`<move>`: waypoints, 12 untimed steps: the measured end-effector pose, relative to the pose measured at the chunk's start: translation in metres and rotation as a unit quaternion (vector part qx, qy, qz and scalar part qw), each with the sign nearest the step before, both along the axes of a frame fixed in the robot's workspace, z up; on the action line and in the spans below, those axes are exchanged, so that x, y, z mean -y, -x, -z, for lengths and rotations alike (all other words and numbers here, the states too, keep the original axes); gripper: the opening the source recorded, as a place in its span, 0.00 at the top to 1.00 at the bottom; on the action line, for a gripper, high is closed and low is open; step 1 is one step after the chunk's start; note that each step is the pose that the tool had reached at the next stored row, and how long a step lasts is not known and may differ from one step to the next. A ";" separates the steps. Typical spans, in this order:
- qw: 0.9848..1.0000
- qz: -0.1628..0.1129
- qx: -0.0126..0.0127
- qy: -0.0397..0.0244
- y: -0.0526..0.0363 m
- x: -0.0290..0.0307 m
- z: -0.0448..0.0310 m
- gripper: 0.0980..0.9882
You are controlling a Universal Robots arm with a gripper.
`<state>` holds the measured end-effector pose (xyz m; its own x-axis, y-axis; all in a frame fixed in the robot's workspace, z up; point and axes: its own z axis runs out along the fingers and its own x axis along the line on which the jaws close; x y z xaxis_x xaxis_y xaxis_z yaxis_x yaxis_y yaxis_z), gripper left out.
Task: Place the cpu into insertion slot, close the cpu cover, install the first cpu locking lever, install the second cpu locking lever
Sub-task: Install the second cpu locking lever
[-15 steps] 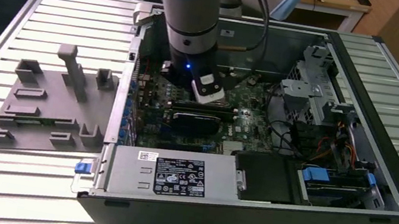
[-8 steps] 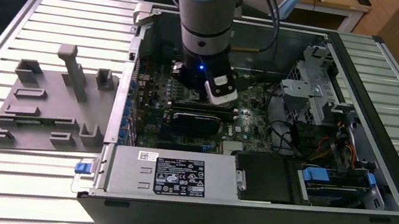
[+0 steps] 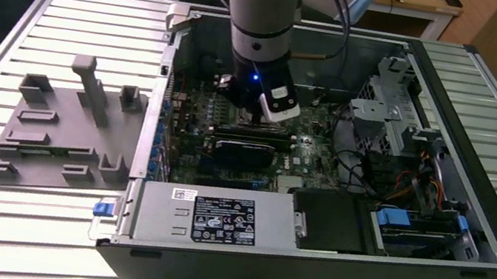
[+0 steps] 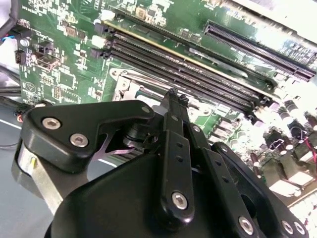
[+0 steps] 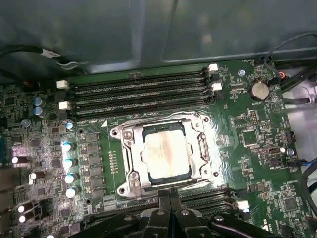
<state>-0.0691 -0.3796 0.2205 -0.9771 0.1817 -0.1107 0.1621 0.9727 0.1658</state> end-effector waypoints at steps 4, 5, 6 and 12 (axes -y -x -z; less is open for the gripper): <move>1.000 0.000 0.000 0.004 -0.0031 -0.0098 0.0003 1.00; 1.000 0.000 0.000 0.004 -0.0039 -0.0124 0.0004 1.00; 1.000 0.000 0.000 0.005 -0.0048 -0.0150 0.0005 1.00; 1.000 0.000 0.000 0.009 -0.0095 -0.0301 0.0011 1.00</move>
<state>-0.0596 -0.3495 0.2194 -0.9771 0.1798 -0.1139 0.1621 0.9754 0.1493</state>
